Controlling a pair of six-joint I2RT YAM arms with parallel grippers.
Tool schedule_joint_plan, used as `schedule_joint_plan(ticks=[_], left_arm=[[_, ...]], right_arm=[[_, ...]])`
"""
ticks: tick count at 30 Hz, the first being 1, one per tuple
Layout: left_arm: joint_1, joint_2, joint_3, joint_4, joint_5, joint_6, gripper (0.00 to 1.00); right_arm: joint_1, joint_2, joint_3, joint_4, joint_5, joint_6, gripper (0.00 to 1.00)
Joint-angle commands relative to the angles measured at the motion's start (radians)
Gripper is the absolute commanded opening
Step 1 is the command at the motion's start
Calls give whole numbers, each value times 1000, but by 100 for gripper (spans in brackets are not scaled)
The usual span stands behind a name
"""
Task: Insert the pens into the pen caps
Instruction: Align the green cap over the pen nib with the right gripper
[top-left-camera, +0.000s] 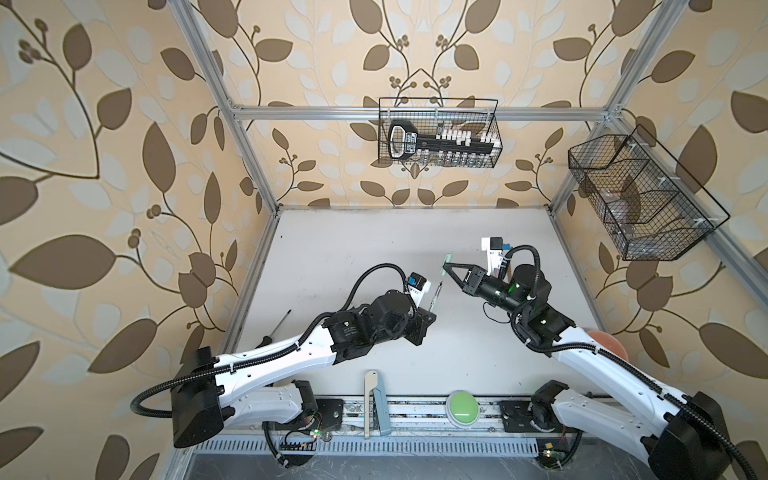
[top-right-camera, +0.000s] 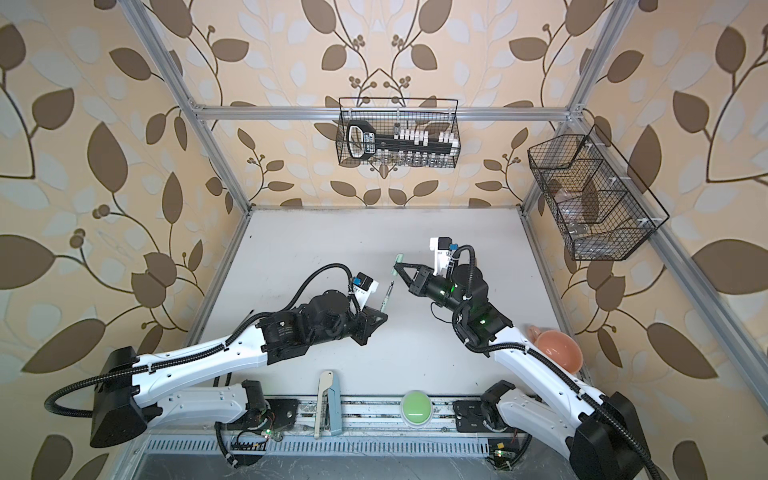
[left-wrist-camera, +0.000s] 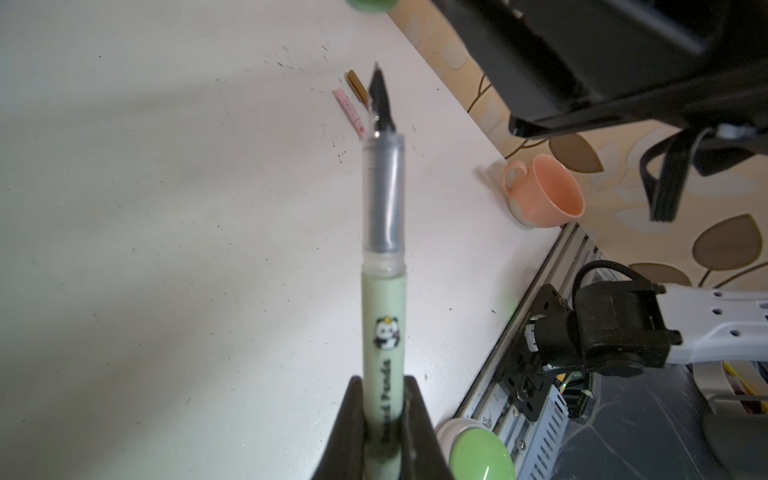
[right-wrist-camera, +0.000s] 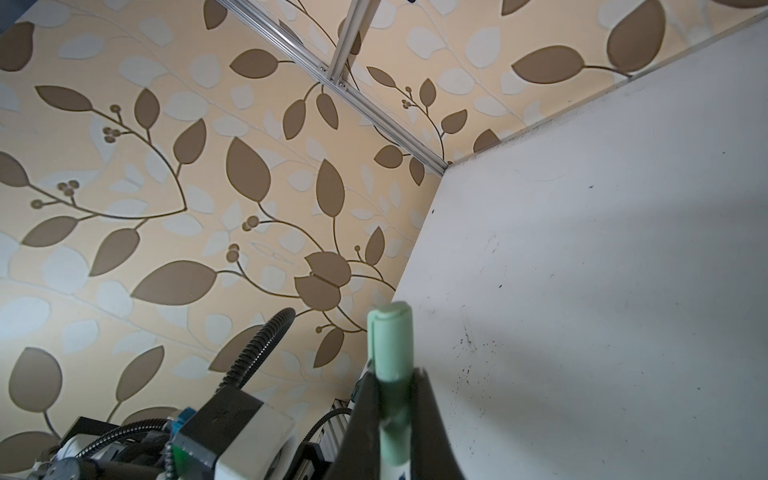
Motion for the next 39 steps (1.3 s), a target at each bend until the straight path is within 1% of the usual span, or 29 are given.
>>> schedule_joint_plan(ticks=[1, 9, 15, 21, 29, 39], left_arm=[[-7, -9, -3, 17, -5, 18, 0], [-7, 0, 5, 14, -2, 19, 0], [-6, -6, 2, 17, -8, 19, 0], [-6, -5, 3, 11, -17, 19, 0], [-6, -13, 1, 25, -7, 17, 0], [-6, -19, -2, 20, -20, 18, 0]], right_arm=[[8, -16, 21, -9, -2, -6, 0], [24, -19, -25, 17, -2, 13, 0], [27, -44, -39, -10, 12, 0, 0], [36, -56, -45, -1, 11, 12, 0], [40, -46, -64, 3, 30, 7, 0], [46, -34, -62, 13, 25, 0, 0]])
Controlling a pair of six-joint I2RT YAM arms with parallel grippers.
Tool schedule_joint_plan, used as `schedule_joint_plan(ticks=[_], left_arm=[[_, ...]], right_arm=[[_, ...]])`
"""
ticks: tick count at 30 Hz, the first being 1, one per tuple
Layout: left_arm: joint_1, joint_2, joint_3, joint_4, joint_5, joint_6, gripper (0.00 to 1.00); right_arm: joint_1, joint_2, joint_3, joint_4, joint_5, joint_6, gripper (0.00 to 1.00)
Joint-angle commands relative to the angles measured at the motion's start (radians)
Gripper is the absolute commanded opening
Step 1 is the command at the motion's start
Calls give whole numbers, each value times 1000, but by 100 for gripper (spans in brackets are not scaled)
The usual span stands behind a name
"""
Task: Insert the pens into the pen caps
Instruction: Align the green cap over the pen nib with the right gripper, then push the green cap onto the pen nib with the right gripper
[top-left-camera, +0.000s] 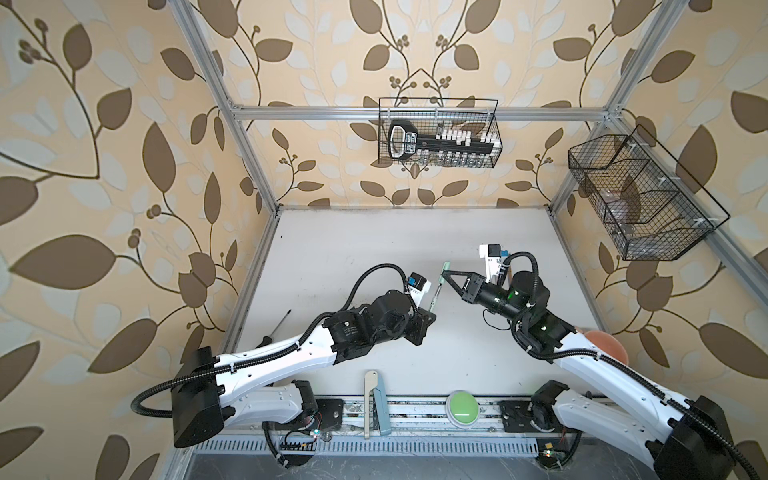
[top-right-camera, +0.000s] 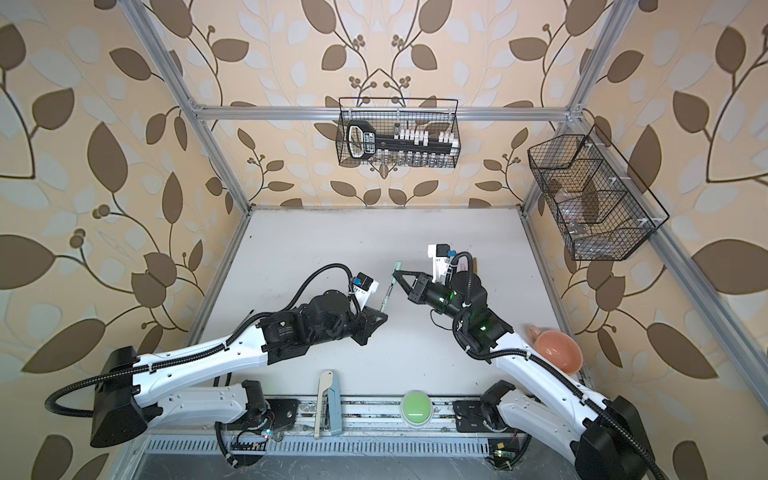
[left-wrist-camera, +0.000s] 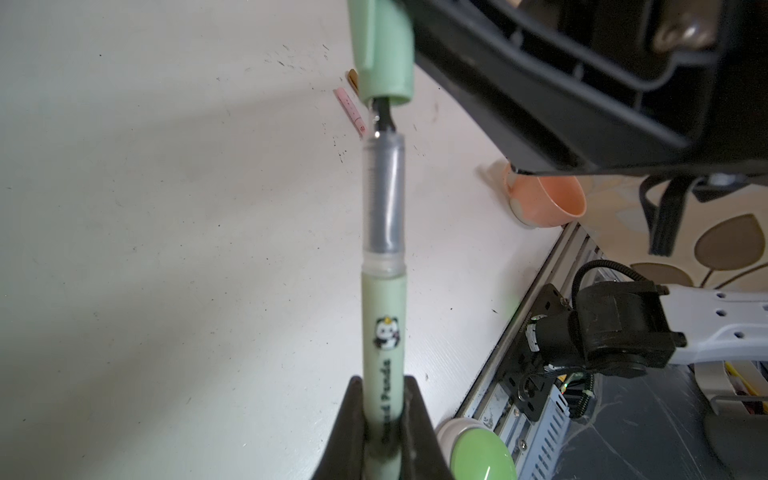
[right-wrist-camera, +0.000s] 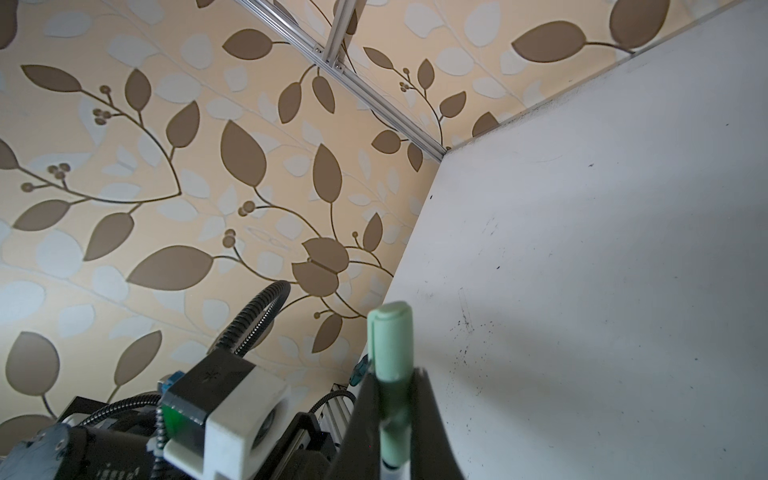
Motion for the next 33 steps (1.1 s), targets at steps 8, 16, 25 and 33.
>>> schedule_joint_plan(ticks=[8, 16, 25, 33], left_arm=[[-6, -21, 8, 19, -36, 22, 0], [-6, -29, 11, 10, -70, 18, 0], [-6, -55, 13, 16, -109, 30, 0], [-6, -50, 40, 2, -105, 52, 0]], right_arm=[[36, 4, -37, 37, 25, -1, 0], [60, -18, -47, 35, 48, -36, 0], [97, -33, -81, 78, 72, -22, 0], [106, -31, -68, 26, 71, -52, 8]])
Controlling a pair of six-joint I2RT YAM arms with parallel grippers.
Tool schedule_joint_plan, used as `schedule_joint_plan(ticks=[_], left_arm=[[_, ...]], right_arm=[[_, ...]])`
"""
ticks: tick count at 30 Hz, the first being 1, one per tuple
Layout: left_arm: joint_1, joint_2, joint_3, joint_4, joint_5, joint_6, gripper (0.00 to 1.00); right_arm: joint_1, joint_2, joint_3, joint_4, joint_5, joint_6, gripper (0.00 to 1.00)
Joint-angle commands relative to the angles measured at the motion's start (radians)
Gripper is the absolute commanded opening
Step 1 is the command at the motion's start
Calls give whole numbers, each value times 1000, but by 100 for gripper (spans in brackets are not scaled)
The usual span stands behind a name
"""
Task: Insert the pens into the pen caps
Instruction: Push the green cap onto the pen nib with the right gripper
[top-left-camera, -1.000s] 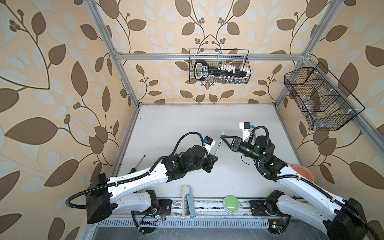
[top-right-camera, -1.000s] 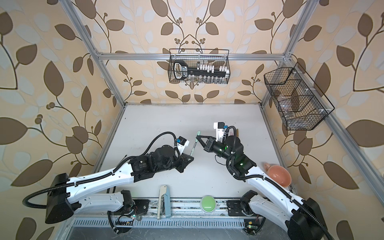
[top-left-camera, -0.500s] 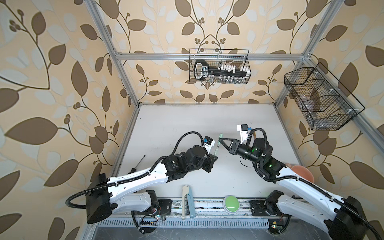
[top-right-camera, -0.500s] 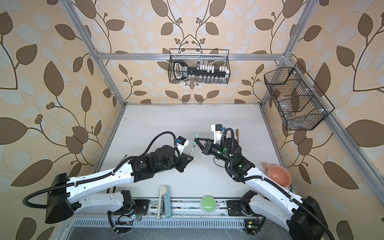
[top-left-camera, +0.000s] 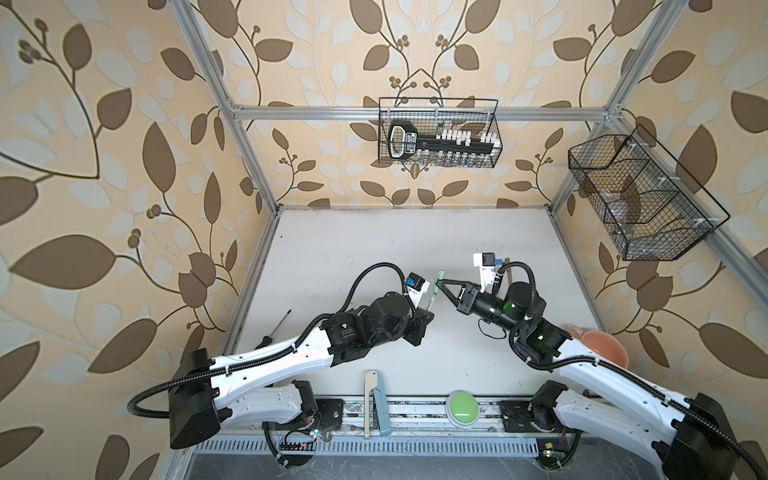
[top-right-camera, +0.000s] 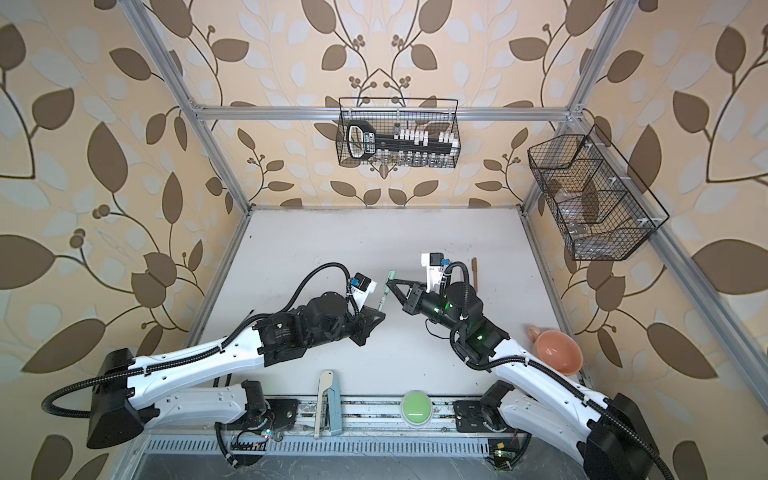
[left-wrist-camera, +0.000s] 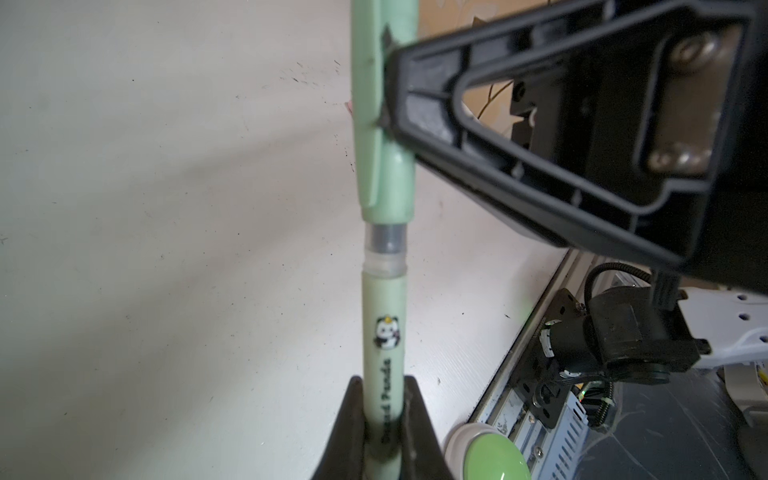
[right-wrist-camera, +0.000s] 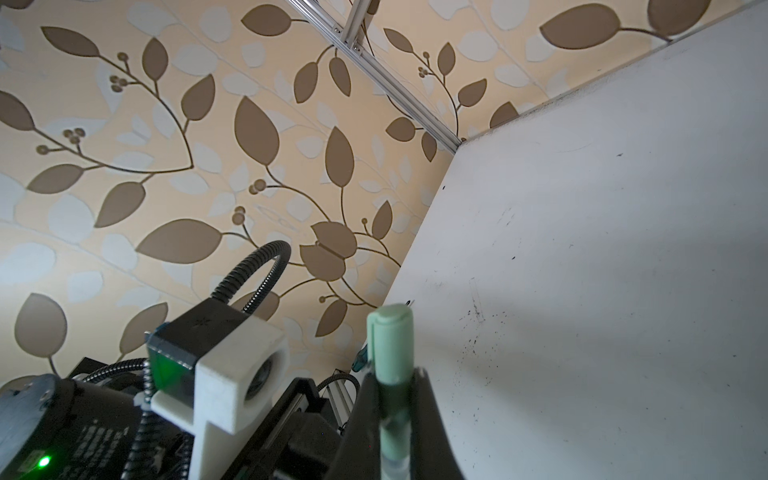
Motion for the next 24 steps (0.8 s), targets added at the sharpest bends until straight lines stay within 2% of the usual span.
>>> schedule_joint_plan(ticks=[1, 3, 6, 11, 17, 24], left_arm=[[0, -27, 41, 21, -46, 25, 0], [1, -22, 43, 19, -42, 25, 0], [0, -14, 42, 18, -36, 22, 0], [1, -7, 40, 9, -30, 14, 0], [1, -15, 29, 14, -17, 13, 0], [1, -13, 34, 13, -15, 11, 0]], right_arm=[[7, -10, 1, -42, 5, -30, 14], [6, -17, 26, -83, 4, -57, 22], [0, -25, 73, -144, -13, -101, 28], [-58, -47, 101, -170, -81, -99, 42], [-163, -47, 100, -121, -206, -54, 48], [-162, 55, 172, -141, -313, -95, 48]])
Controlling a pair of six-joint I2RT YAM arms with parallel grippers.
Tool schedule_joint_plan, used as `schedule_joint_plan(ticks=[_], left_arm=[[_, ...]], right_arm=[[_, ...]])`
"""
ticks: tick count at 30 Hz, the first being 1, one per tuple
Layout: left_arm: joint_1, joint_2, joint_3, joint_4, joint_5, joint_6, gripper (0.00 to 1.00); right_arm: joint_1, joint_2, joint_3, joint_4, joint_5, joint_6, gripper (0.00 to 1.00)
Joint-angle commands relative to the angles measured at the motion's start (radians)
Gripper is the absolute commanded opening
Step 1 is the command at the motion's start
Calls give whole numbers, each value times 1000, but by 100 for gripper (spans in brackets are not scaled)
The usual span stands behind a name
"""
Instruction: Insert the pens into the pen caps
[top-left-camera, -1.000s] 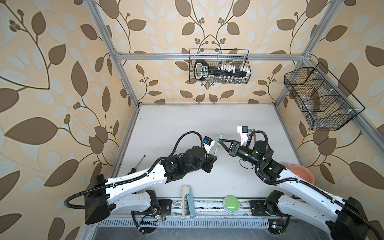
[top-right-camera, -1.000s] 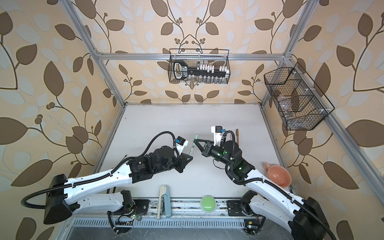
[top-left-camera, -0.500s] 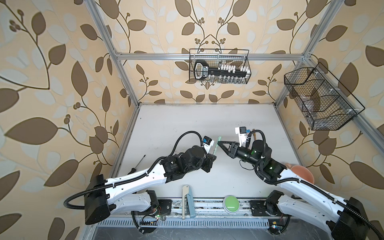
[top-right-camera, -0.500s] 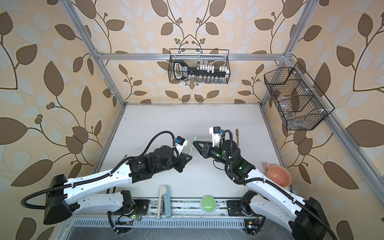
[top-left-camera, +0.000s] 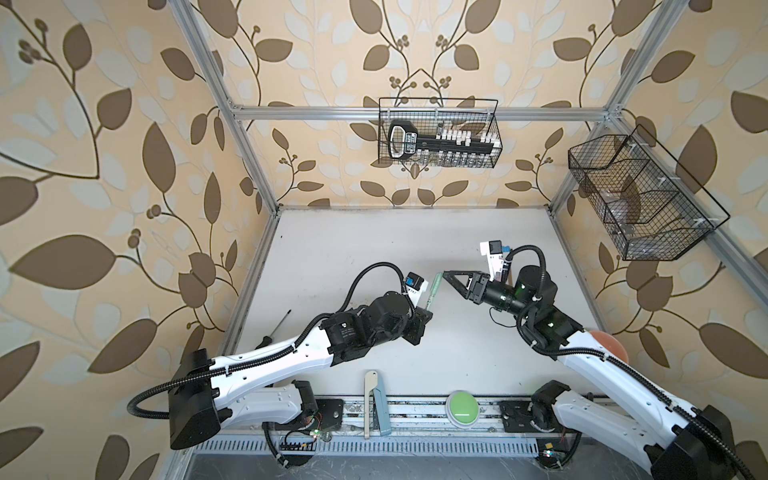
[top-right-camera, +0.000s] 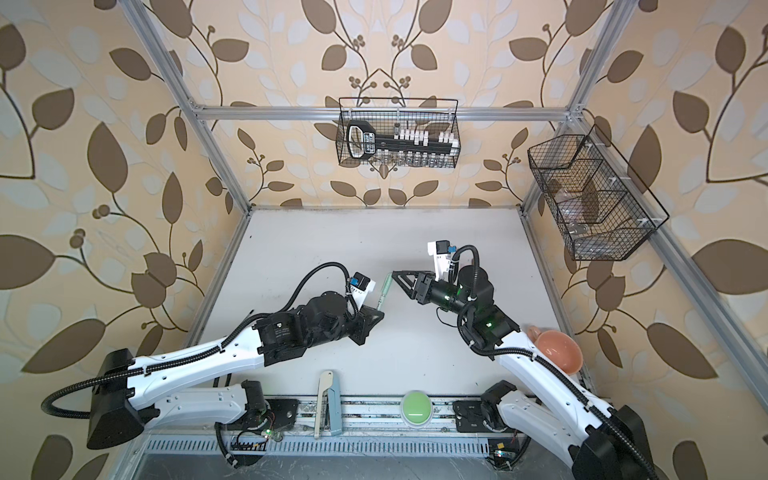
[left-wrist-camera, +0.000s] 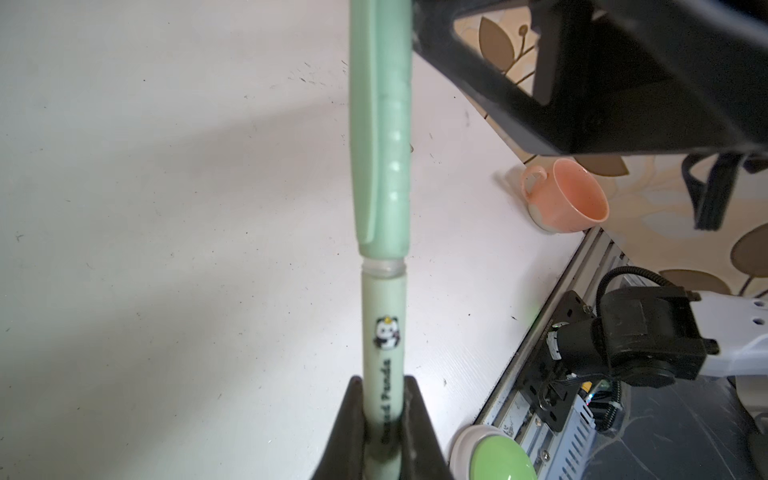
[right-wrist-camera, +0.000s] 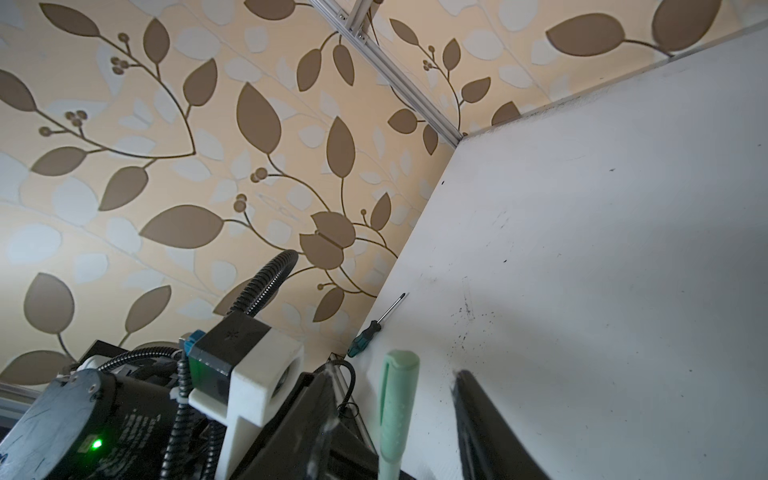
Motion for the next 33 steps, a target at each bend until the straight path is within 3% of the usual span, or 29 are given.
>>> schedule_joint_plan(ticks=[1, 16, 27, 30, 33], left_arm=[[0, -12, 33, 20, -5, 12, 0], [0, -13, 38, 8, -2, 10, 0], [1, -7, 47, 3, 4, 9, 0], [0, -7, 47, 3, 0, 11, 0], [0, -8, 47, 3, -1, 12, 0]], right_arm=[[8, 34, 48, 1, -78, -22, 48], [20, 127, 129, -116, -80, -114, 43], [22, 121, 113, -68, -109, -90, 40], [22, 122, 111, -68, -109, -91, 37], [22, 126, 108, -64, -112, -90, 28]])
